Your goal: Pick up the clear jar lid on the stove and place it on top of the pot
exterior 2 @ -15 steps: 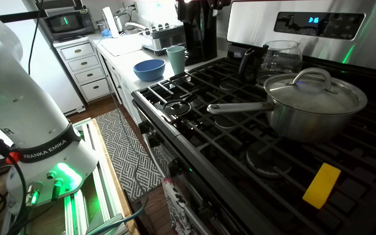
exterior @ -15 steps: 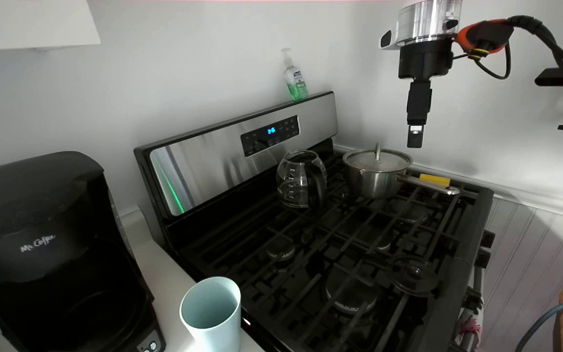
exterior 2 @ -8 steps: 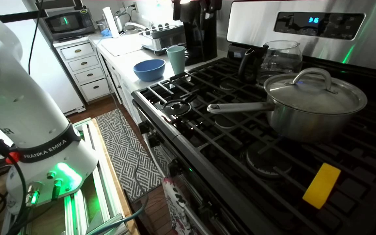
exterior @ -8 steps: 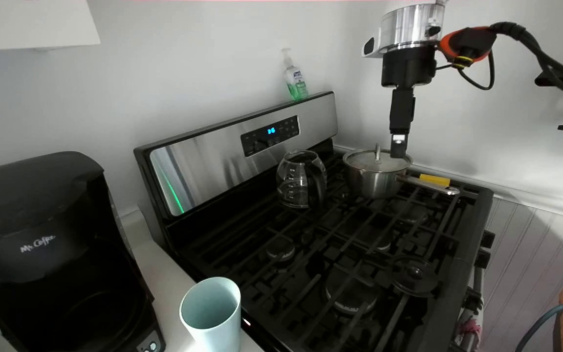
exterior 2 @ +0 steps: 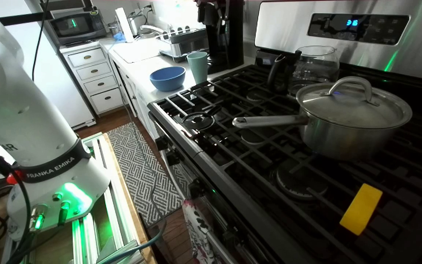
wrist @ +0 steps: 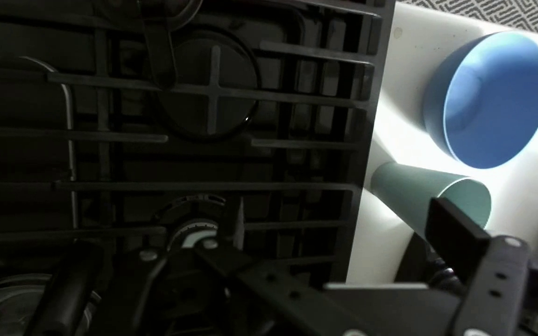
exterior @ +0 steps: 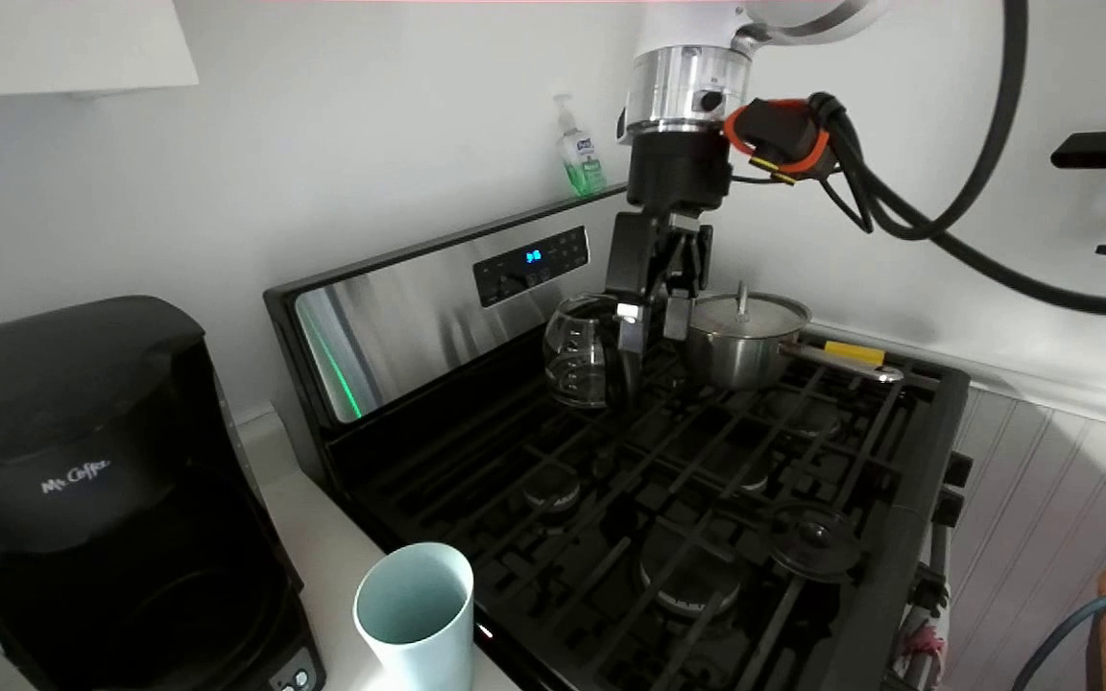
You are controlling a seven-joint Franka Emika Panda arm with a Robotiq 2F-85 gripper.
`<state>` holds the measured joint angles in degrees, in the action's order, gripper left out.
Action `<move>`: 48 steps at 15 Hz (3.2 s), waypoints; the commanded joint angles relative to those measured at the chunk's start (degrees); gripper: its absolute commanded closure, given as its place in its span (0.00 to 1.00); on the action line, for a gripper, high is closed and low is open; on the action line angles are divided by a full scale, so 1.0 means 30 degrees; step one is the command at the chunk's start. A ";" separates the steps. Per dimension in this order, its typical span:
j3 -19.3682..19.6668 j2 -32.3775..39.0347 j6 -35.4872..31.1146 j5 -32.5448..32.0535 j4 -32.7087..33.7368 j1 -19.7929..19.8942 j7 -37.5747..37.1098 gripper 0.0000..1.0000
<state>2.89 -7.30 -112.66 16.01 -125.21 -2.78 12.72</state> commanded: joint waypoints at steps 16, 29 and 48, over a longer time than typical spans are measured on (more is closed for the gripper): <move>0.0233 0.1153 0.2588 -0.2819 -0.1892 0.1664 -0.3965 0.00; -0.0139 0.3545 0.4328 -0.9262 -0.1350 0.1435 -0.2433 0.00; -0.0657 0.7108 -0.0391 -0.5732 -0.0363 0.1270 -0.2734 0.00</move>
<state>0.54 12.52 -112.34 0.45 -127.75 1.20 7.06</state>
